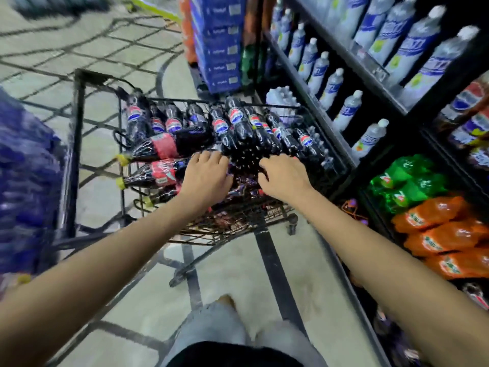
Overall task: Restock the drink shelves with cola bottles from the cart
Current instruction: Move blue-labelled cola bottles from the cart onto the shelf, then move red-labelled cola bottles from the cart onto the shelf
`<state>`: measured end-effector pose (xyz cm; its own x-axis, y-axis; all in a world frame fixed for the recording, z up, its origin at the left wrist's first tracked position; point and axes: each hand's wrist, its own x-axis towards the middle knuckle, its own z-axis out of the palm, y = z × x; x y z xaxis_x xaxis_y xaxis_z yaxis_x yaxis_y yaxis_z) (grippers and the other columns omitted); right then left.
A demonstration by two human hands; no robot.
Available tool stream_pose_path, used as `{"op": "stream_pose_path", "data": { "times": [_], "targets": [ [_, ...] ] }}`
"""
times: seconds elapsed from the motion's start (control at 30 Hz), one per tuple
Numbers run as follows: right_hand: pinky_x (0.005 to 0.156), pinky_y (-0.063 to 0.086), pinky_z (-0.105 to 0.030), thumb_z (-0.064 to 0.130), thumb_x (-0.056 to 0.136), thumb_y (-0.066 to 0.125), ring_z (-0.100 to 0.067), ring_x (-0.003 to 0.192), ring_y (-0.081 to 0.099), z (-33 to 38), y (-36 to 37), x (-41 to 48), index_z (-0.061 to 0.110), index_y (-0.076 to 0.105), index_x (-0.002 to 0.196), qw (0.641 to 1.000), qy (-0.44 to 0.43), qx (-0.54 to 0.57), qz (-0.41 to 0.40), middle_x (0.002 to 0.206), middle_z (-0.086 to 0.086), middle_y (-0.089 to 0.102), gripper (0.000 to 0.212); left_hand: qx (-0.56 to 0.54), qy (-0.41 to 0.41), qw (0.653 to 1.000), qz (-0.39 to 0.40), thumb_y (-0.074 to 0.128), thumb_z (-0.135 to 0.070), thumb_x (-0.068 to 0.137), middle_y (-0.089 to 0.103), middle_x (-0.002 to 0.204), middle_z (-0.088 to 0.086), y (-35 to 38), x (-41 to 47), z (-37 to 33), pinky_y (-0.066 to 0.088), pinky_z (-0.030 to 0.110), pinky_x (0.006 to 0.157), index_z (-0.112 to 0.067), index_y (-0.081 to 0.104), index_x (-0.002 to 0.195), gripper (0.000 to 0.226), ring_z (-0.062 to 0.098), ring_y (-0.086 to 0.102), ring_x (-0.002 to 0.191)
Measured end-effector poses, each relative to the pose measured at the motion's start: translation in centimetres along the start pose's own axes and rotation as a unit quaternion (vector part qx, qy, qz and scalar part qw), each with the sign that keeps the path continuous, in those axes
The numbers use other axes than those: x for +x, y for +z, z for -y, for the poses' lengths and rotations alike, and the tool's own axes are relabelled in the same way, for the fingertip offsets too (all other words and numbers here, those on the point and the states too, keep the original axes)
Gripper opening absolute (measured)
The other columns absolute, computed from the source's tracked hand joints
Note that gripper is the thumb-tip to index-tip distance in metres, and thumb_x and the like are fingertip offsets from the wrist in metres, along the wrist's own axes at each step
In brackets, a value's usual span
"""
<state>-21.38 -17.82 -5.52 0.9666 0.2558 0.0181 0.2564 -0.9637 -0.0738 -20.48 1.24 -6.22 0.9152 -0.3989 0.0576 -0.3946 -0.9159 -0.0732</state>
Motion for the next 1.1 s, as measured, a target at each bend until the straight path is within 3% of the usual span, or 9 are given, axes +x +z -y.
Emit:
{"op": "stream_pose_path", "data": {
  "times": [0.07, 0.2, 0.47, 0.57, 0.7, 0.77, 0.93, 1.03, 1.1],
  "targets": [
    [0.059, 0.035, -0.028, 0.034, 0.099, 0.041, -0.025, 0.101, 0.057, 1.7, 0.0, 2.4, 0.016, 0.059, 0.122, 0.999, -0.031, -0.008, 0.002, 0.103, -0.004, 0.065, 0.035, 0.006, -0.035, 0.999, 0.002, 0.048, -0.039, 0.093, 0.058, 0.117, 0.012, -0.1, -0.4, 2.5, 0.035, 0.042, 0.093, -0.008, 0.056, 0.115, 0.039, 0.033, 0.051, 0.111],
    [0.069, 0.044, -0.034, 0.034, 0.099, 0.041, -0.027, 0.107, 0.056, 4.6, -0.1, 7.0, 0.014, 0.056, 0.128, 0.995, -0.098, -0.001, 0.02, 0.109, -0.006, 0.064, 0.038, 0.01, -0.095, 0.995, 0.001, 0.048, -0.041, 0.092, 0.059, 0.116, 0.012, 0.2, -1.7, 6.0, 0.035, 0.042, 0.095, -0.008, 0.058, 0.114, 0.04, 0.032, 0.052, 0.11],
    [0.077, 0.045, -0.037, 0.032, 0.096, 0.044, -0.029, 0.112, 0.053, 7.9, 0.5, 15.1, 0.01, 0.053, 0.128, 0.967, -0.254, -0.01, 0.029, 0.118, -0.01, 0.058, 0.039, 0.044, -0.235, 0.971, 0.018, 0.042, -0.047, 0.093, 0.06, 0.116, 0.01, 1.2, -2.5, 9.0, 0.033, 0.045, 0.104, -0.01, 0.061, 0.11, 0.045, 0.03, 0.053, 0.113],
    [0.077, 0.045, -0.037, 0.033, 0.096, 0.046, -0.029, 0.117, 0.049, 8.3, 1.3, 17.3, 0.01, 0.046, 0.135, 0.947, -0.317, -0.017, 0.042, 0.127, -0.011, 0.053, 0.045, 0.038, -0.302, 0.952, -0.001, 0.04, -0.049, 0.094, 0.061, 0.114, 0.009, 1.5, -2.6, 8.6, 0.036, 0.043, 0.099, -0.01, 0.062, 0.106, 0.046, 0.029, 0.054, 0.112],
    [0.091, 0.044, -0.041, 0.036, 0.095, 0.051, -0.029, 0.127, 0.042, 9.1, 2.2, 19.8, 0.01, 0.031, 0.147, 0.924, -0.375, -0.018, 0.07, 0.139, -0.012, 0.044, 0.061, 0.019, -0.392, 0.919, -0.015, 0.037, -0.052, 0.093, 0.058, 0.123, 0.012, 2.0, -3.0, 7.2, 0.038, 0.043, 0.097, -0.008, 0.056, 0.119, 0.055, 0.03, 0.051, 0.116],
    [0.091, 0.044, -0.041, 0.037, 0.092, 0.054, -0.03, 0.127, 0.042, 9.6, 2.7, 21.1, 0.011, 0.028, 0.147, 0.912, -0.402, -0.027, 0.071, 0.14, -0.012, 0.043, 0.066, 0.001, -0.436, 0.9, -0.015, 0.038, -0.053, 0.093, 0.052, 0.131, 0.013, 2.3, -3.3, 6.5, 0.04, 0.043, 0.099, -0.007, 0.051, 0.128, 0.059, 0.031, 0.049, 0.121],
    [0.094, 0.043, -0.042, 0.039, 0.09, 0.062, -0.032, 0.128, 0.043, 10.9, 4.1, 23.2, 0.009, 0.017, 0.151, 0.895, -0.426, -0.039, 0.124, 0.143, -0.014, 0.04, 0.082, -0.013, -0.538, 0.843, 0.013, 0.033, -0.057, 0.095, 0.054, 0.12, 0.01, 3.0, -3.6, 4.7, 0.045, 0.038, 0.091, -0.008, 0.05, 0.122, 0.058, 0.026, 0.053, 0.108],
    [0.083, 0.047, -0.038, 0.037, 0.088, 0.066, -0.032, 0.12, 0.05, 11.2, 4.9, 23.8, 0.009, 0.018, 0.15, 0.893, -0.429, -0.012, 0.137, 0.139, -0.016, 0.042, 0.083, -0.058, -0.597, 0.798, 0.05, 0.032, -0.061, 0.095, 0.057, 0.115, 0.011, 3.2, -2.8, 3.9, 0.047, 0.04, 0.082, -0.007, 0.047, 0.119, 0.061, 0.029, 0.056, 0.105],
    [0.073, 0.045, -0.036, 0.038, 0.086, 0.069, -0.031, 0.115, 0.053, 11.2, 5.1, 24.2, 0.01, 0.025, 0.146, 0.892, -0.431, 0.009, 0.136, 0.134, -0.014, 0.046, 0.079, -0.148, -0.65, 0.744, 0.044, 0.032, -0.067, 0.092, 0.06, 0.104, 0.011, 3.1, -1.7, 3.6, 0.046, 0.038, 0.07, -0.007, 0.045, 0.113, 0.065, 0.029, 0.059, 0.094]
  ]
}}
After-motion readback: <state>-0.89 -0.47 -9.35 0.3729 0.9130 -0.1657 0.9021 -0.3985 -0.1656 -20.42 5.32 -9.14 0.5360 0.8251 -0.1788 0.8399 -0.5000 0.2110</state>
